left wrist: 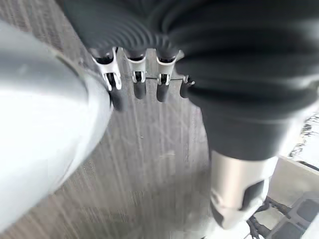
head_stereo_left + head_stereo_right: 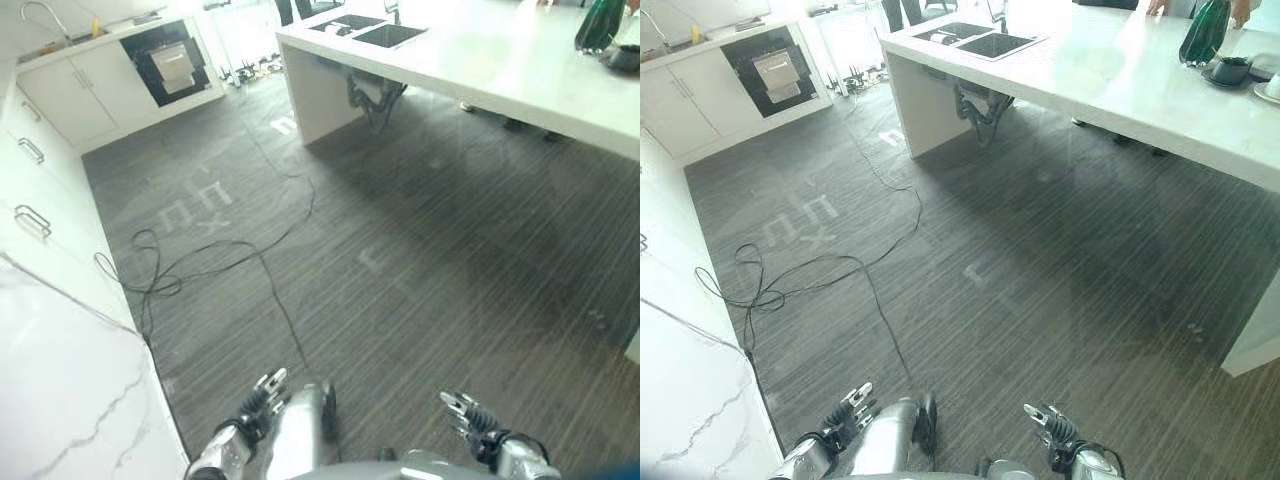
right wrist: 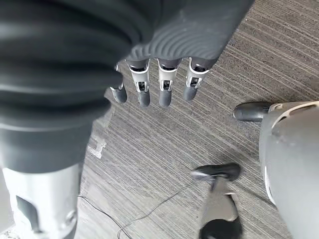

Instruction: Place the dishes in the dishwasher.

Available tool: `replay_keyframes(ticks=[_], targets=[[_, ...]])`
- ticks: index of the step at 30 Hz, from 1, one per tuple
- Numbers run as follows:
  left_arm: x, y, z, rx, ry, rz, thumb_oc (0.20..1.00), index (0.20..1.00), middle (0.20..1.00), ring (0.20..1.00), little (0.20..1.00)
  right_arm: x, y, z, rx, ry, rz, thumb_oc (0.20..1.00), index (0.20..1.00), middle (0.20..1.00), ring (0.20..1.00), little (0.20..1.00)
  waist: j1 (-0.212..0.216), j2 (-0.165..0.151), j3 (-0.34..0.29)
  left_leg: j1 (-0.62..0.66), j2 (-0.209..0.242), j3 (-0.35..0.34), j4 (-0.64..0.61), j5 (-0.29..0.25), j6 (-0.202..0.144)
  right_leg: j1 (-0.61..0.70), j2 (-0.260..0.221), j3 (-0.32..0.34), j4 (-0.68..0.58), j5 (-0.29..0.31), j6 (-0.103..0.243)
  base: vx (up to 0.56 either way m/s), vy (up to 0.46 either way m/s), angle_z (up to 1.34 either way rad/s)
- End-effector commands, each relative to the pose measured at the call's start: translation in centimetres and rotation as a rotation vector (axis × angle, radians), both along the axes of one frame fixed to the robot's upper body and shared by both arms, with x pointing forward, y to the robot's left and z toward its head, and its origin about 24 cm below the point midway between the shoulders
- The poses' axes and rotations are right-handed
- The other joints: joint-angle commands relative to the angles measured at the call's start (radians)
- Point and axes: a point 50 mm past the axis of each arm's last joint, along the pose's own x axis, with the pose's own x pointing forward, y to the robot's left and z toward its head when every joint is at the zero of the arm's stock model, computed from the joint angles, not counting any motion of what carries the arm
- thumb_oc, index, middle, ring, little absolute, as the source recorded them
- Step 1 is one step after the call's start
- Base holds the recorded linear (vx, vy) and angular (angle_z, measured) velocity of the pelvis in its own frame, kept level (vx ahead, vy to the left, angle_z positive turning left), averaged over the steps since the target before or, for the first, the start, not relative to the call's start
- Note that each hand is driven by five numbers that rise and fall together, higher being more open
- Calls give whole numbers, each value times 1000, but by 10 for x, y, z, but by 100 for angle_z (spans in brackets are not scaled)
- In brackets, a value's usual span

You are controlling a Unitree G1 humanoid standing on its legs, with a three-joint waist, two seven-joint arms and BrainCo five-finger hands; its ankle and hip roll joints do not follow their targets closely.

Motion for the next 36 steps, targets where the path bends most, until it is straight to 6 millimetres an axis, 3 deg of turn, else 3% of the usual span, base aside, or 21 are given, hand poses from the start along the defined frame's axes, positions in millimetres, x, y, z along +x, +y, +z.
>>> replay_keyframes(ticks=[1,3,4,5,6,7,8,9,10,13,16,18,21,22,23,27,28,30,32,34,36], targets=[[2,-23,-1,-6,-23,-63,1000,1000,1000,1000,1000,24,5,16,28,-173,26,1000,1000,1000,1000,1000,34,-29,-29,352,-56,66,-285,-7,65,111,-106,-14,-10,-37,77,907,552,-39],[2,-17,-1,14,-16,-61,1000,1000,1000,1000,1000,24,12,14,40,-163,42,1000,1000,1000,1000,1000,57,-38,-50,371,-91,44,-282,-52,126,133,-107,14,28,-66,86,563,451,-173],[7,-11,1,46,-9,-111,1000,1000,1000,1000,1000,23,18,12,42,-136,22,1000,1000,1000,1000,1000,42,-59,-82,427,-158,35,-308,-109,211,78,-140,44,325,88,175,554,503,-162],[10,-11,2,45,-13,-129,1000,1000,1000,1000,1000,23,20,11,40,-137,12,1000,1000,1000,1000,1000,31,-57,-80,438,-173,28,-294,-138,235,32,-140,65,466,169,216,577,586,-20],[15,-10,5,62,-15,-156,1000,1000,1000,1000,1000,22,23,11,35,-135,13,1000,1000,1000,1000,1000,16,-38,-71,470,-176,7,-293,-157,255,-61,-137,65,660,242,247,371,349,46],[16,-12,5,67,-14,-160,1000,1000,1000,1000,1000,23,24,10,37,-131,7,1000,1000,1000,1000,1000,5,-25,-63,498,-174,-3,-305,-166,261,-133,-148,41,725,222,228,457,263,82],[16,-14,4,63,-18,-168,1000,1000,1000,1000,1000,23,24,9,36,-130,3,1000,1000,1000,1000,1000,-27,-21,-48,537,-184,-33,-309,-180,267,-228,-109,46,670,166,193,474,121,87],[18,-16,5,60,-23,-191,1000,1000,1000,1000,1000,21,22,10,28,-131,-4,1000,1000,1000,1000,1000,-53,-21,-37,573,-200,-75,-312,-191,263,-272,-94,51,572,154,173,620,13,59],[21,-17,6,57,-30,-210,1000,1000,1000,1000,1000,17,17,9,18,-129,-6,1000,1000,1000,1000,1000,-84,-29,-28,623,-213,-113,-322,-214,260,-313,-120,34,402,174,167,602,-42,87],[27,-18,8,63,-39,-211,1000,1000,1000,1000,1000,5,6,7,21,-121,-8,1000,1000,1000,1000,1000,-142,-52,-14,736,-229,-179,-326,-307,255,-395,-189,21,119,290,214,611,-90,154],[20,-22,4,76,-31,-227,1000,1000,1000,1000,1000,4,2,6,15,-118,-7,1000,1000,1000,1000,1000,-141,-55,-32,792,-232,-186,-281,-373,239,-373,-181,-13,115,268,181,536,-139,50],[17,-27,2,60,-18,-237,1000,1000,1000,1000,1000,8,1,8,7,-118,-23,1000,1000,1000,1000,1000,-154,-39,-57,791,-202,-162,-170,-329,208,-335,-134,16,125,199,121,356,-144,13],[18,-29,1,53,-21,-224,1000,1000,1000,1000,1000,13,0,11,-18,-113,40,1000,1000,1000,1000,1000,-147,-46,-71,714,-206,-184,95,-202,154,-259,-104,50,89,152,76,369,-190,8],[18,-28,2,44,-22,-209,1000,1000,1000,1000,1000,12,-2,11,-25,-106,51,1000,1000,1000,1000,1000,-139,-56,-73,657,-206,-183,184,-178,145,-227,-103,60,79,136,61,423,-165,-37],[21,-24,3,57,-32,-236,1000,1000,1000,1000,1000,12,-3,13,-21,-111,51,1000,1000,1000,1000,1000,-111,-69,-66,545,-188,-175,186,-203,166,-171,-99,86,65,103,51,387,-117,-39],[23,-23,4,63,-38,-234,1000,1000,1000,1000,1000,16,0,11,-17,-105,56,1000,1000,1000,1000,1000,-94,-70,-55,519,-114,-84,-59,-211,163,-93,-93,94,36,64,67,271,104,-43],[23,-24,3,64,-33,-247,1000,1000,1000,1000,1000,15,0,10,-18,-99,49,1000,1000,1000,1000,1000,-78,-65,-54,507,-93,-97,-178,-182,141,-62,-91,96,16,59,76,282,237,-52],[18,-26,0,61,-21,-259,1000,1000,1000,1000,1000,13,-4,9,-29,-96,39,1000,1000,1000,1000,1000,-47,-59,-51,470,-42,-141,-279,-93,96,-13,-100,117,-14,44,87,295,321,-23],[16,-25,0,60,-17,-264,1000,1000,1000,1000,1000,12,-7,9,-35,-101,27,1000,1000,1000,1000,1000,-49,-55,-53,484,-13,-126,-301,-82,92,-12,-116,113,-9,36,94,176,350,1],[13,-25,-2,73,-2,-291,1000,1000,1000,1000,1000,9,-10,9,-43,-98,4,1000,1000,1000,1000,1000,-66,-42,-60,530,-8,-83,-343,-92,95,-25,-135,83,16,25,103,194,448,-14],[14,-23,-3,103,7,-318,1000,1000,1000,1000,1000,4,-10,7,-30,-87,-36,1000,1000,1000,1000,1000,-78,-35,-71,569,-35,-88,-364,-113,109,-40,-153,59,41,28,118,186,386,-40]])
